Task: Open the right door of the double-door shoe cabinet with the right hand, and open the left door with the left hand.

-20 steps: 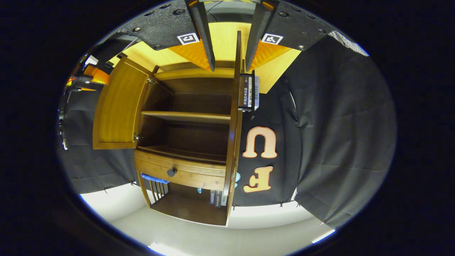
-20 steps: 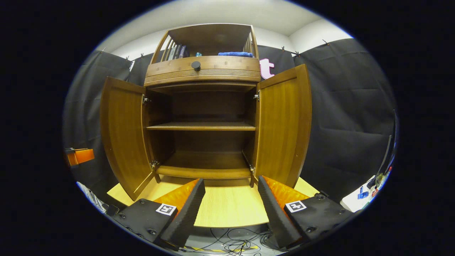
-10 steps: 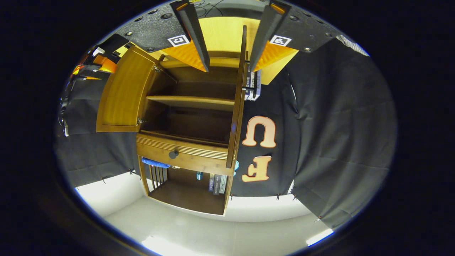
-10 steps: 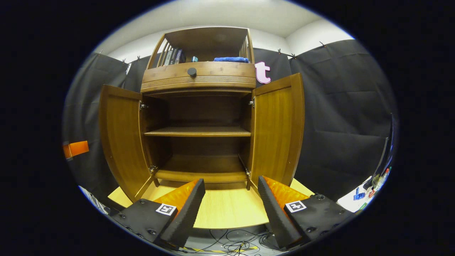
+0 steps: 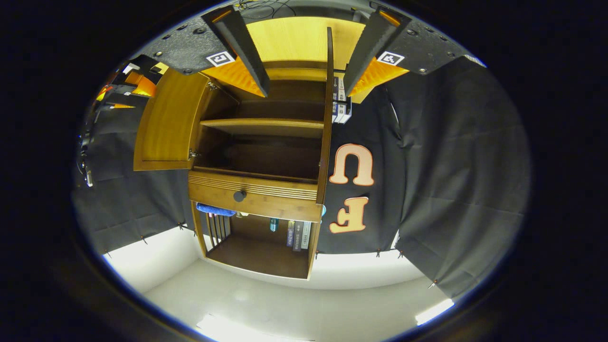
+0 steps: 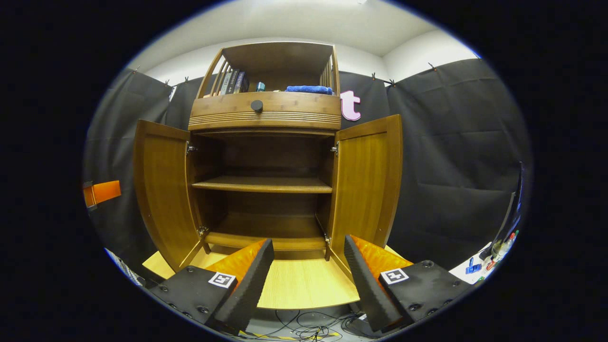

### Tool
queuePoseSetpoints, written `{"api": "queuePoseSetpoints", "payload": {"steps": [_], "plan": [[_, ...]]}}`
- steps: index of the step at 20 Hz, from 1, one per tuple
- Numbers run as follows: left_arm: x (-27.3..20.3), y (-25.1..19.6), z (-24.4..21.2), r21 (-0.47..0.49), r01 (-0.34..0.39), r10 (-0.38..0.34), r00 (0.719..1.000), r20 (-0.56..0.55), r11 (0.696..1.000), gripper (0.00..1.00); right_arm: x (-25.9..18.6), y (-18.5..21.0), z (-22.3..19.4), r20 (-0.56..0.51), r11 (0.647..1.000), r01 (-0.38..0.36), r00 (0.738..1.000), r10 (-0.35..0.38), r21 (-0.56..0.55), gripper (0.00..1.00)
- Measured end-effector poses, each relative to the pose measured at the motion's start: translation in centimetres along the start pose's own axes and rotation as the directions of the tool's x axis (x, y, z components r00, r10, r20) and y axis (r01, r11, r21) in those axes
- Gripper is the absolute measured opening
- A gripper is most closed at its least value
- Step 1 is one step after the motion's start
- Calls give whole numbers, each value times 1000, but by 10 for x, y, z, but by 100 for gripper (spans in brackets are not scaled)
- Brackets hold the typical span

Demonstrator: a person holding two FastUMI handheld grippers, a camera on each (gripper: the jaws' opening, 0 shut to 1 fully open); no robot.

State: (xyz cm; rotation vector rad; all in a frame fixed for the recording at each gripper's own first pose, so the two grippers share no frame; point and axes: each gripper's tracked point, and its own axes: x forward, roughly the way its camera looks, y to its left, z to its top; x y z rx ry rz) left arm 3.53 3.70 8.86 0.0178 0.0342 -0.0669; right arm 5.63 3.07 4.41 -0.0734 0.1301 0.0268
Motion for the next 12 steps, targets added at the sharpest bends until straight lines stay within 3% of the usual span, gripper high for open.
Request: {"api": "queuePoseSetpoints", "payload": {"steps": [1, 4, 5, 7, 9, 10, 12], "plan": [[0, -1, 5, 6, 1, -1, 1000, 11, 1000, 92, -1, -1, 1, 0, 1000, 0, 1000, 0, 6, 100], [-2, -6, 10, 13, 7, -8, 1000, 23, 1000, 92, -3, -2, 6, 9, 1000, 3, 1000, -3, 19, 96], [-3, -9, 10, 14, 10, -11, 1000, 24, 1000, 92, -3, -2, 7, 11, 1000, 3, 1000, -4, 16, 100], [-1, -8, 8, 14, 15, -16, 1000, 22, 1000, 92, -3, -2, 8, 14, 1000, 2, 1000, -2, 10, 95], [-2, -10, 9, 12, 22, -22, 999, 23, 1000, 92, -4, -3, 8, 13, 1000, -1, 1000, 1, 12, 100], [-2, -11, 9, 11, 24, -25, 999, 23, 1000, 92, -5, -2, 7, 13, 1000, -2, 1000, 2, 13, 96], [-4, -14, 10, 13, 28, -28, 999, 24, 1000, 92, -6, -3, 7, 12, 1000, -3, 1000, 3, 12, 100]]}}
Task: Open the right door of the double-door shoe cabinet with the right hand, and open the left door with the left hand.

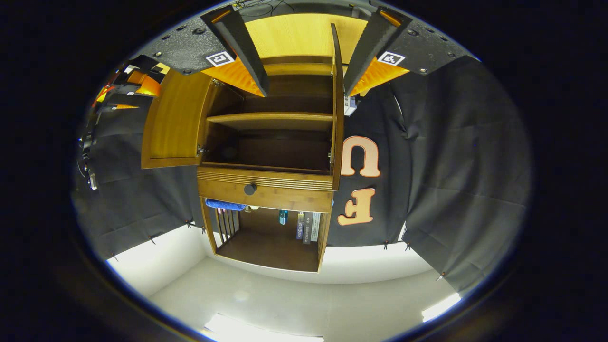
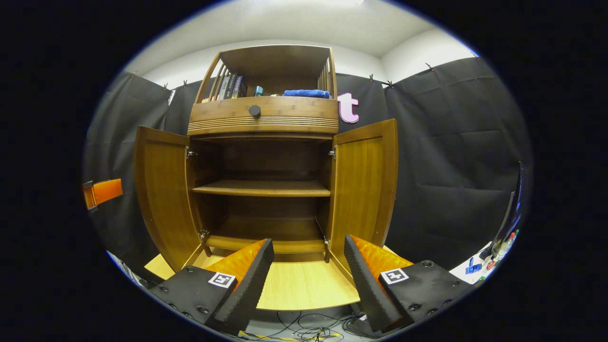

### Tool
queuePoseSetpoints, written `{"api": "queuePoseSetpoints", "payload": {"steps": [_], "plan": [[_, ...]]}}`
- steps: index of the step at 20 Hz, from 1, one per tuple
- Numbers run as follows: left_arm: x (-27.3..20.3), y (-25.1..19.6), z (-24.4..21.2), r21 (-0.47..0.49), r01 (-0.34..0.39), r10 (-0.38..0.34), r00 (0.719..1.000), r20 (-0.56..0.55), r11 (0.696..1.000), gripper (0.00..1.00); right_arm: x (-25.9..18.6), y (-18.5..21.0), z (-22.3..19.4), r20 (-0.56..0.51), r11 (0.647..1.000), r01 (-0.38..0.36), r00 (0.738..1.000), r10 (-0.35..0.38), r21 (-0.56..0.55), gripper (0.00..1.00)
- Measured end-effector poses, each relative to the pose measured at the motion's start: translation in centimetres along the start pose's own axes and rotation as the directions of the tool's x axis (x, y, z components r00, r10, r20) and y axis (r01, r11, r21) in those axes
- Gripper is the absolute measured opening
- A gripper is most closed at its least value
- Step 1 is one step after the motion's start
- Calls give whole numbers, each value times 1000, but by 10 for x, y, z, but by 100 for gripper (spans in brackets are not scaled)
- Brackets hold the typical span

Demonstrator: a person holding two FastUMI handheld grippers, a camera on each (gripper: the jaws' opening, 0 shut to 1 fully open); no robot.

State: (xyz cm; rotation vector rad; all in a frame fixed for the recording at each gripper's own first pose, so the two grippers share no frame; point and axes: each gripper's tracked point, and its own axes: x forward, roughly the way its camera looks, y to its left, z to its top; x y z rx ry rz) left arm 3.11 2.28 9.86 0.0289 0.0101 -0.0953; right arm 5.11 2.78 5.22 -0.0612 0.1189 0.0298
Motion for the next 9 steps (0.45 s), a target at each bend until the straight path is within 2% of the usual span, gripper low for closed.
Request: {"api": "queuePoseSetpoints", "payload": {"steps": [2, 4, 9], "plan": [[-2, -6, 2, 6, 3, -3, 1000, 2, 1000, 92, -1, 0, 1, 2, 1000, 1, 1000, -1, -3, 100], [-5, -7, 2, 12, 6, -6, 1000, 2, 1000, 92, -3, -2, 2, 5, 1000, 3, 1000, -3, -6, 89], [-8, -10, 2, 10, 9, -9, 1000, 1, 1000, 92, -7, 0, 2, 4, 1000, -2, 1000, 2, -4, 96]]}}
